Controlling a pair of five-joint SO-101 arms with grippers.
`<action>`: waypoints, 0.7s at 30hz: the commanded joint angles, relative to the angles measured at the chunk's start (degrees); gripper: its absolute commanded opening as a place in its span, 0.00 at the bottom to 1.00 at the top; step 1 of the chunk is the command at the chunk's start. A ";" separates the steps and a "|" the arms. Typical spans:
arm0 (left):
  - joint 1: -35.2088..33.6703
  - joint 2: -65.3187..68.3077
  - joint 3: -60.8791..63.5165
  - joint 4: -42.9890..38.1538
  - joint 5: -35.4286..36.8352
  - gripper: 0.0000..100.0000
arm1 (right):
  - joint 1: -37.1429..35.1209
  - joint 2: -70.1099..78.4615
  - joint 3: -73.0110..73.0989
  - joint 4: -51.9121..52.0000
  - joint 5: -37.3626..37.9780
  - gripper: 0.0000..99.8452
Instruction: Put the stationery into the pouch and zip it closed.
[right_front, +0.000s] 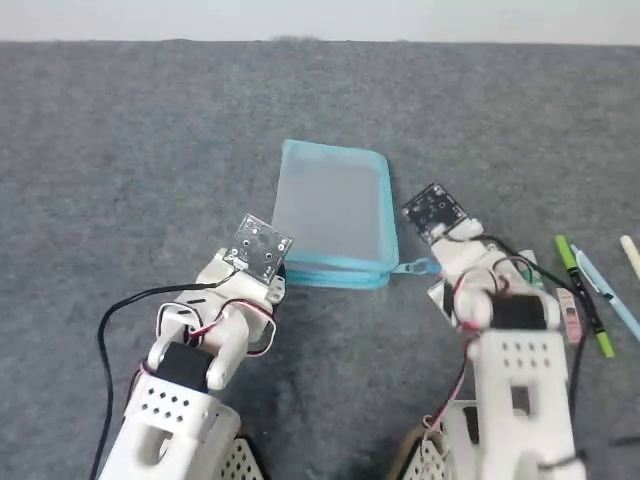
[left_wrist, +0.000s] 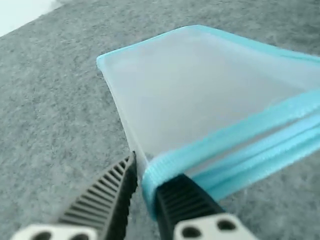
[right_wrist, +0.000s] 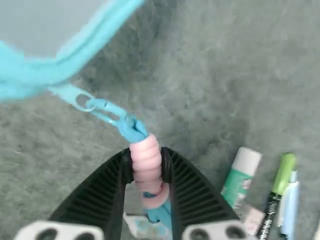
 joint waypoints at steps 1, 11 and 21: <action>0.09 0.26 -1.89 0.44 -0.62 0.01 | 3.03 6.64 -1.23 -2.59 0.88 0.01; 0.09 0.35 -1.71 -0.26 -0.70 0.01 | 3.12 1.36 -6.15 15.16 2.29 0.26; 0.00 0.35 -1.54 0.79 -0.70 0.01 | 27.91 3.65 -22.15 24.57 22.15 0.28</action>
